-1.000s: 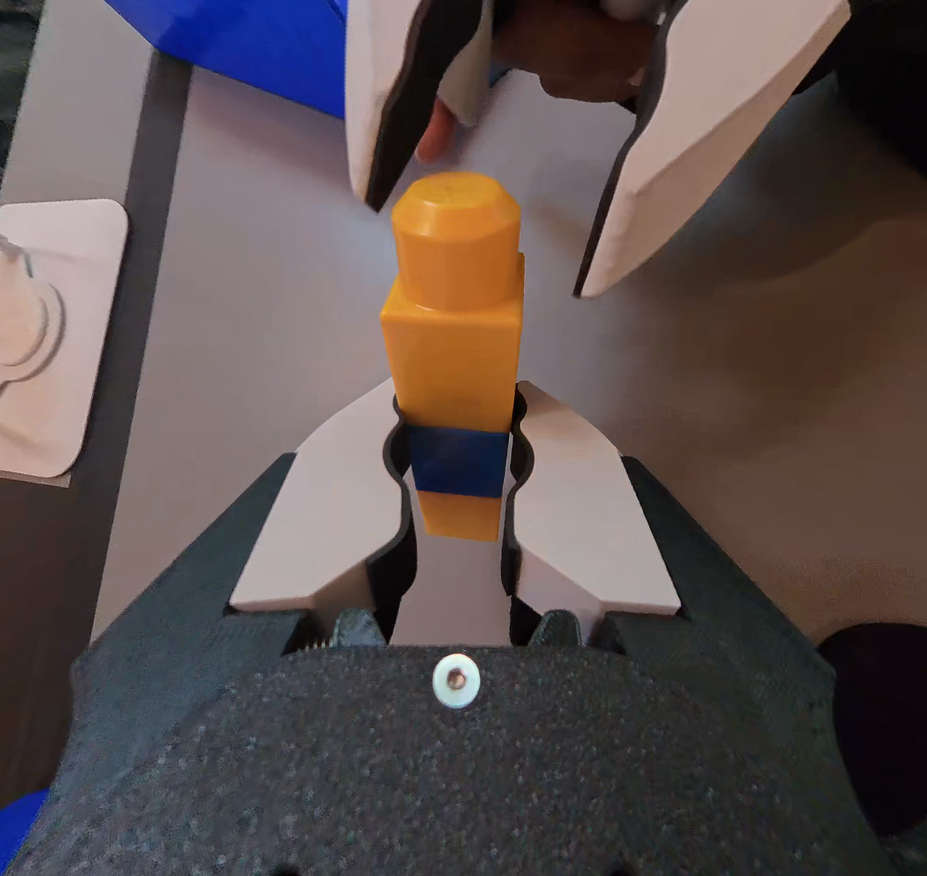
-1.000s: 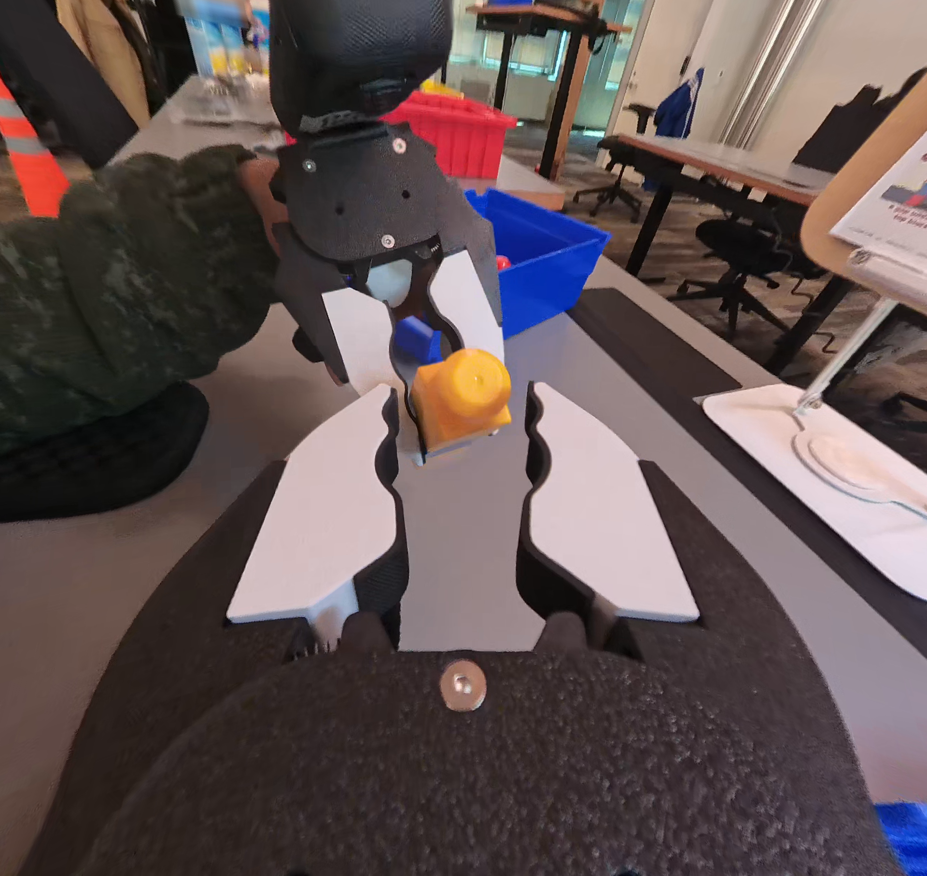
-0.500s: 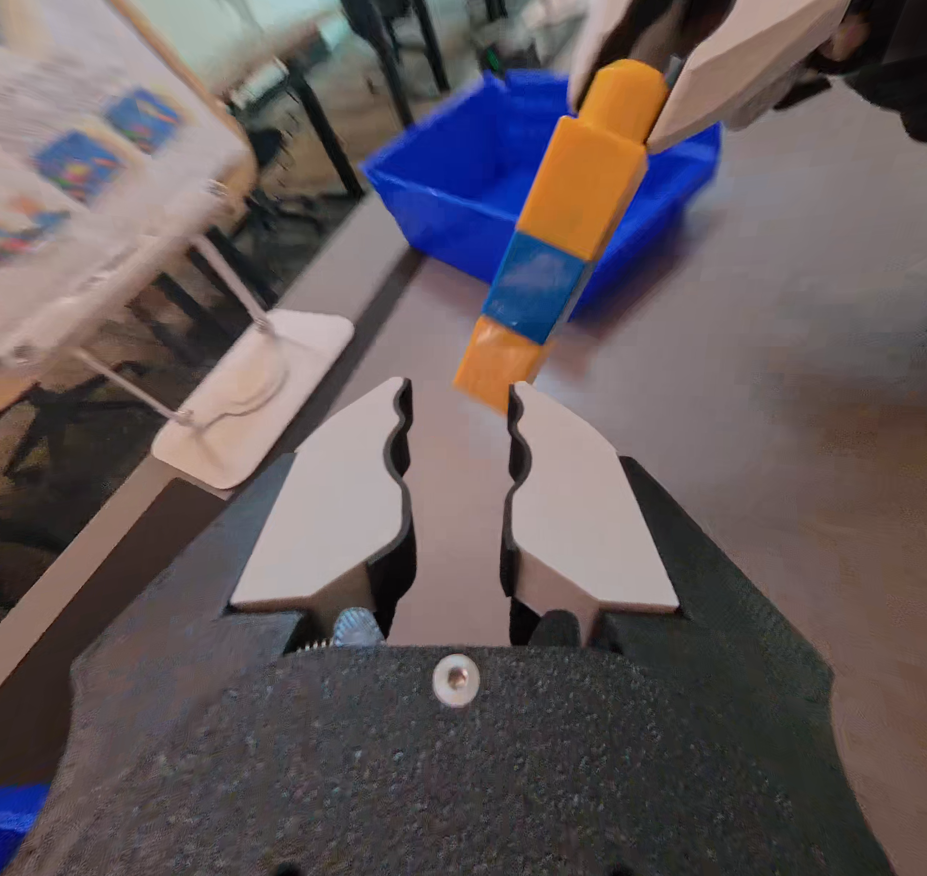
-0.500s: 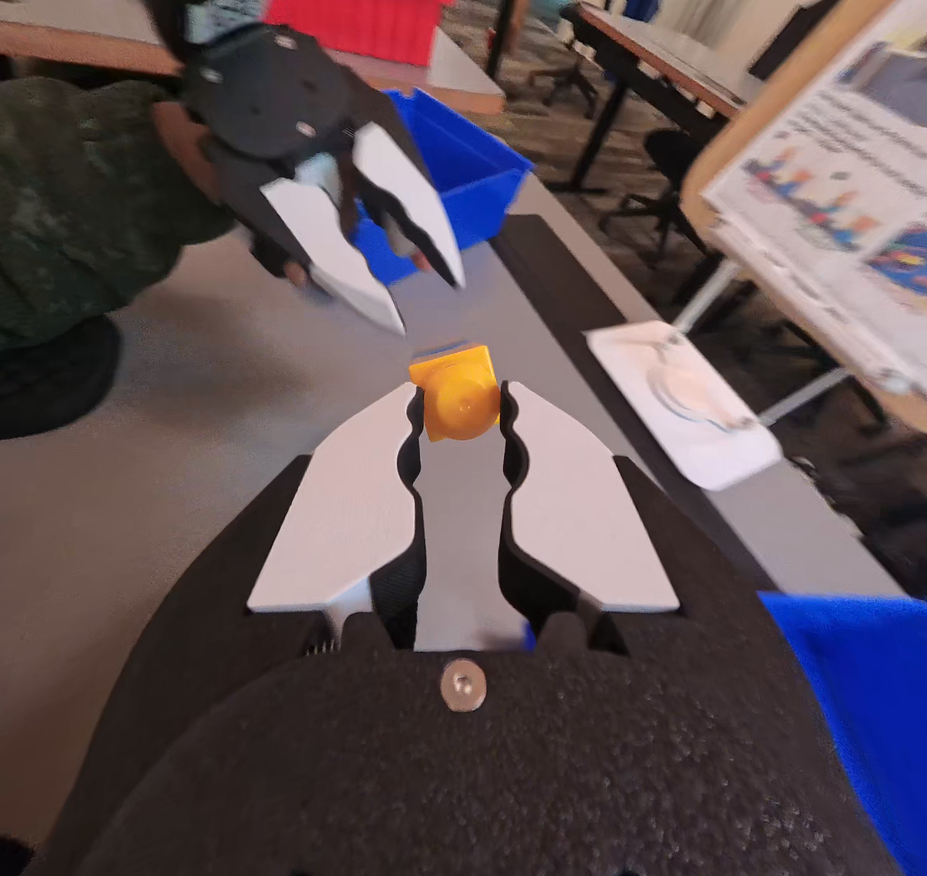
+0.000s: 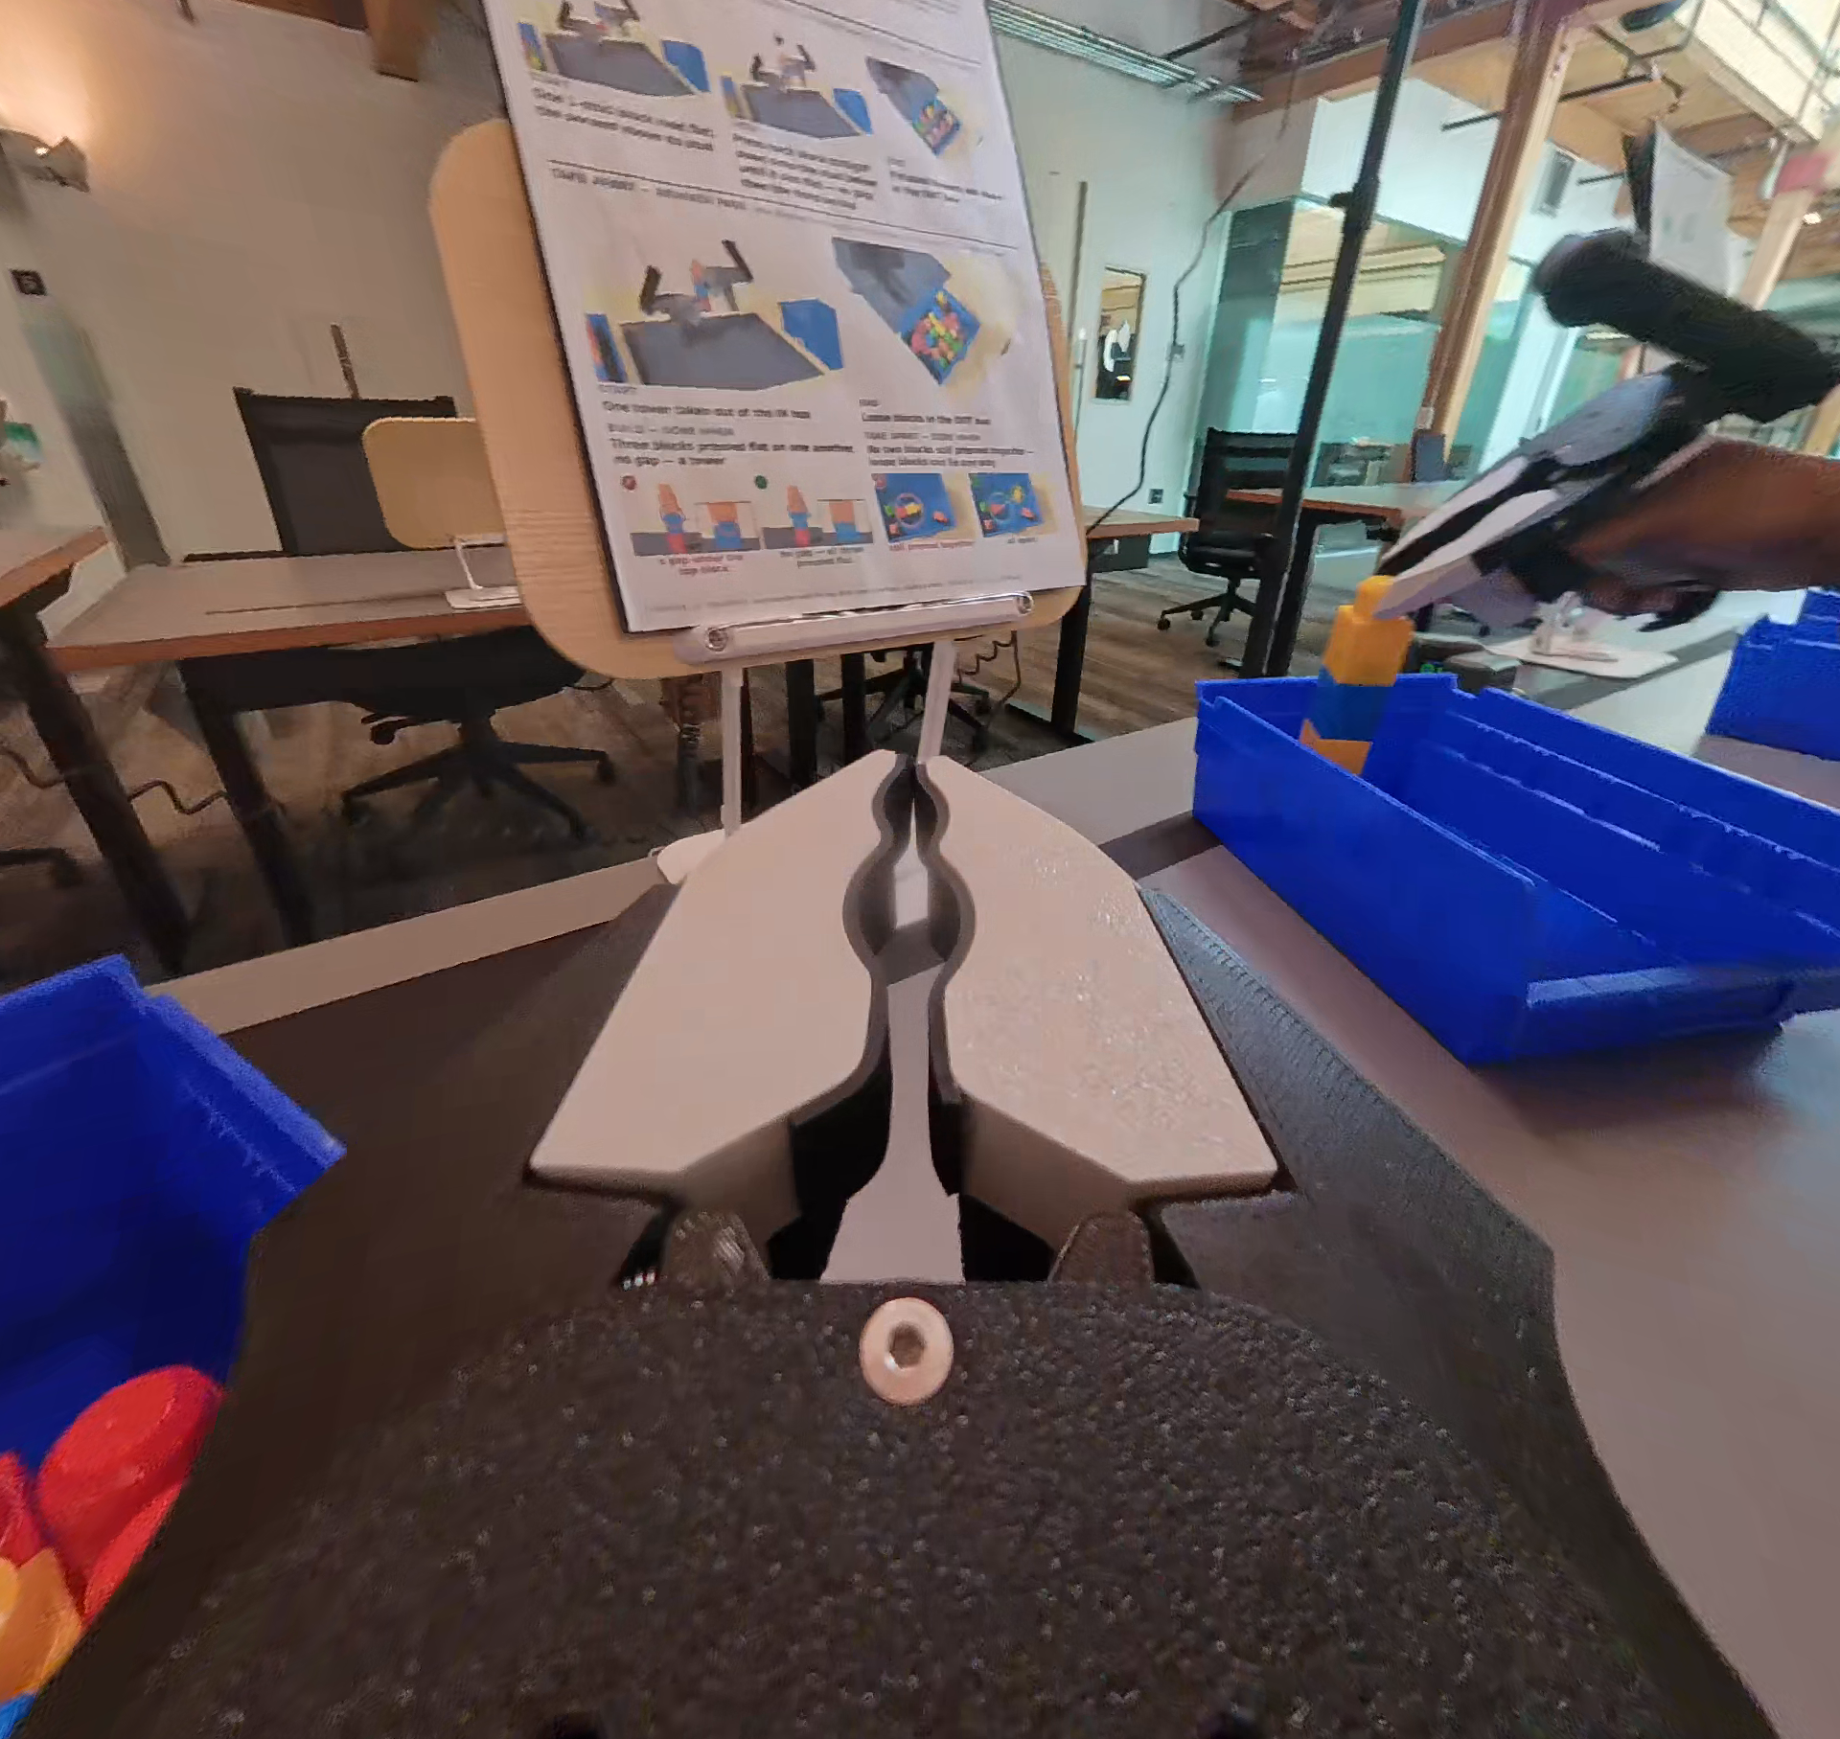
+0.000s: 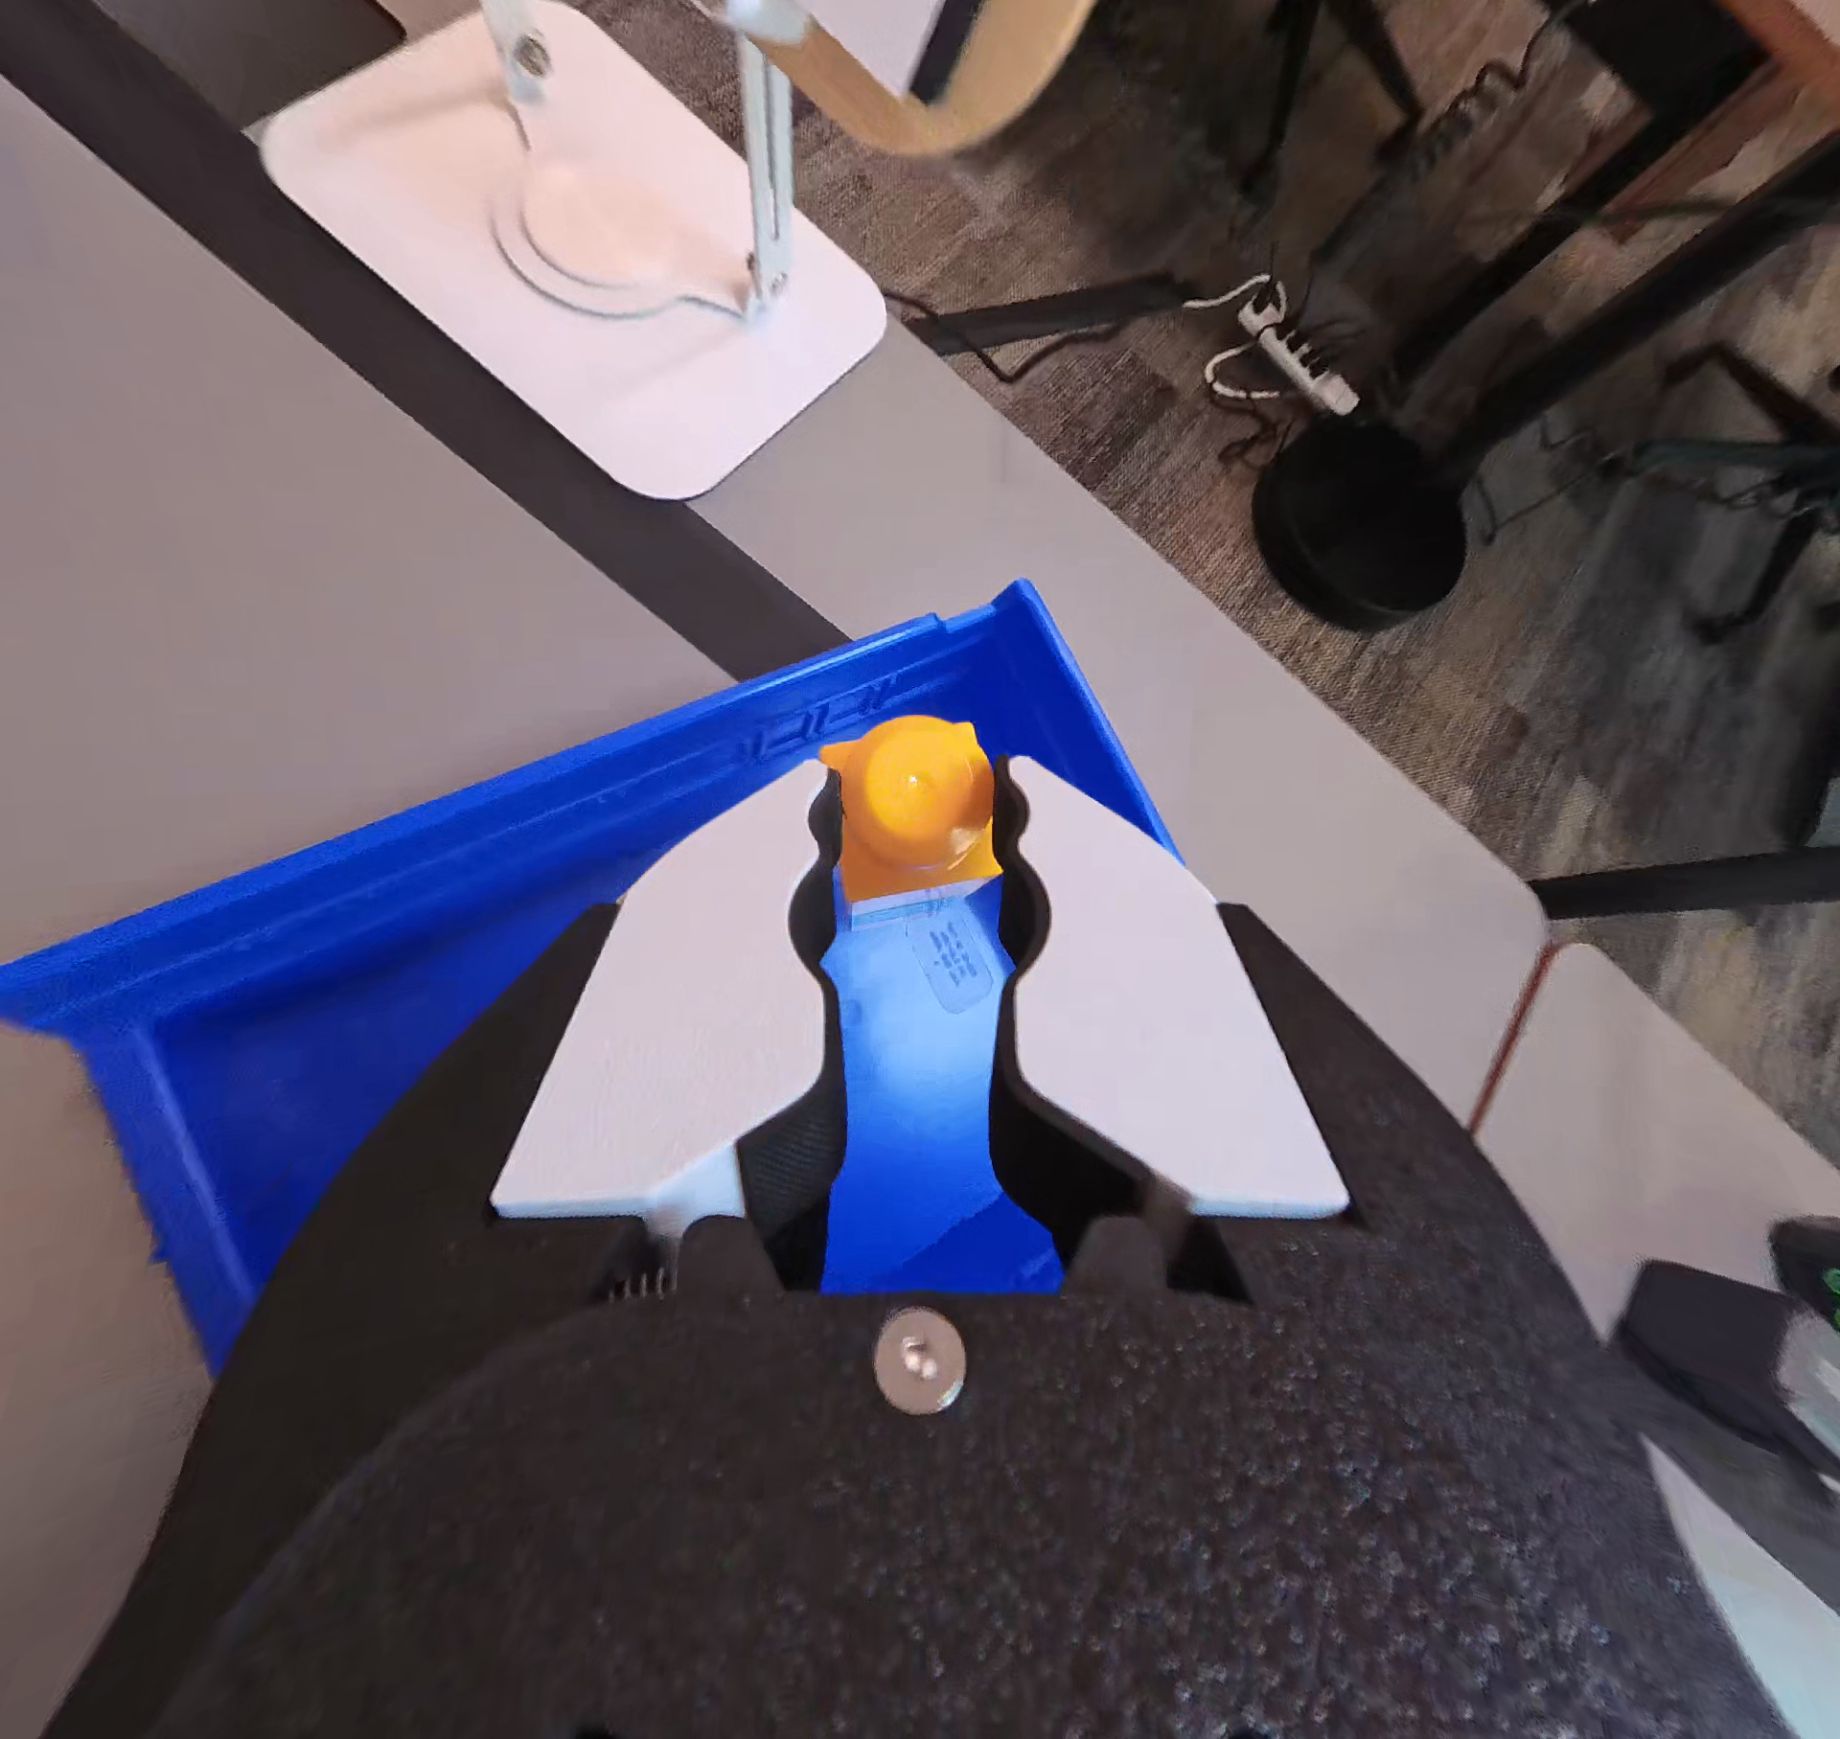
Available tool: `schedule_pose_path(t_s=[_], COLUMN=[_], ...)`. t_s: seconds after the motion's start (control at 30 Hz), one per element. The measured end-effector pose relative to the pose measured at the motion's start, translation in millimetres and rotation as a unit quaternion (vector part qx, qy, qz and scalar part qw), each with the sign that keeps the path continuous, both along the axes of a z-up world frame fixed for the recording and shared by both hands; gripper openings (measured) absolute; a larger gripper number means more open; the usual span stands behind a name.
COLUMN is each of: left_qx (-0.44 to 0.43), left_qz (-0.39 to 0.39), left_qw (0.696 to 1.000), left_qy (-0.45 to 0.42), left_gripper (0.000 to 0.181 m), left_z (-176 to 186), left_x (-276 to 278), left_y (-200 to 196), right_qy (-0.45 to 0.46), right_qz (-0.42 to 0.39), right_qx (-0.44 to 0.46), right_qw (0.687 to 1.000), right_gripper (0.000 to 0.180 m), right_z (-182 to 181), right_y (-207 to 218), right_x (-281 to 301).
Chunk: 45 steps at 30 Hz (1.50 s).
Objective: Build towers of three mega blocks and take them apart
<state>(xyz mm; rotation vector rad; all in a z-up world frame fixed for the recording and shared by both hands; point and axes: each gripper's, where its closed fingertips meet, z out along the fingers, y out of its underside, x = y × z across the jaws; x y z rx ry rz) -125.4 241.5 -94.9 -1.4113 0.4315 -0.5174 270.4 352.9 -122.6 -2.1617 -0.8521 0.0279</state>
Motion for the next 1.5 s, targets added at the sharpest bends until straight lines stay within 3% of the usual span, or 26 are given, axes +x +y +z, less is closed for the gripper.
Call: schedule_pose_path(t_s=[0.23,0.4,0.6,0.73,0.93,1.07,1.17,1.27,1.5], left_qx=[-0.007,-0.015,-0.014,-0.03,-0.057,-0.144,-0.22,-0.296,-0.486], left_qz=[-0.026,-0.039,-0.038,-0.021,0.029,0.043,0.051,0.106,0.128], left_qw=[0.999,0.998,0.999,0.998,0.994,0.973,0.956,0.912,0.813], left_qy=[0.03,0.037,0.032,0.044,0.086,0.173,0.188,0.262,0.294], left_gripper=[0.0,0.0,0.0,0.0,0.0,0.0,0.0,0.01,0.033], left_z=[-10.8,-16.4,-12.9,-13.0,0.0,-18.4,-31.4,-59.6,-131.4], left_x=[16.8,20.8,20.9,12.5,-36.1,-83.4,-109.3,-146.5,-199.5], left_y=[0.9,1.9,1.5,4.2,4.3,-9.4,-25.4,-36.9,-73.7], right_qy=[0.047,0.055,0.071,0.088,0.192,0.288,0.326,0.356,0.393], right_qz=[0.039,0.081,0.085,0.074,0.077,0.101,0.123,0.14,0.152], right_qx=[-0.03,-0.031,-0.016,0.039,0.145,0.166,0.139,0.078,0.023], right_qw=[0.998,0.995,0.994,0.993,0.968,0.938,0.927,0.921,0.906], right_gripper=[0.029,0.029,0.035,0.038,0.041,0.041,0.039,0.038,0.034], right_z=[-43.7,-55.1,-52.1,-12.9,83.8,103.1,84.0,47.3,-24.9], right_y=[44.9,64.8,73.9,66.3,-5.1,-84.4,-135.4,-173.7,-202.6], right_x=[-3.9,-4.5,-0.2,-3.5,-75.6,-151.9,-204.3,-246.5,-272.0])
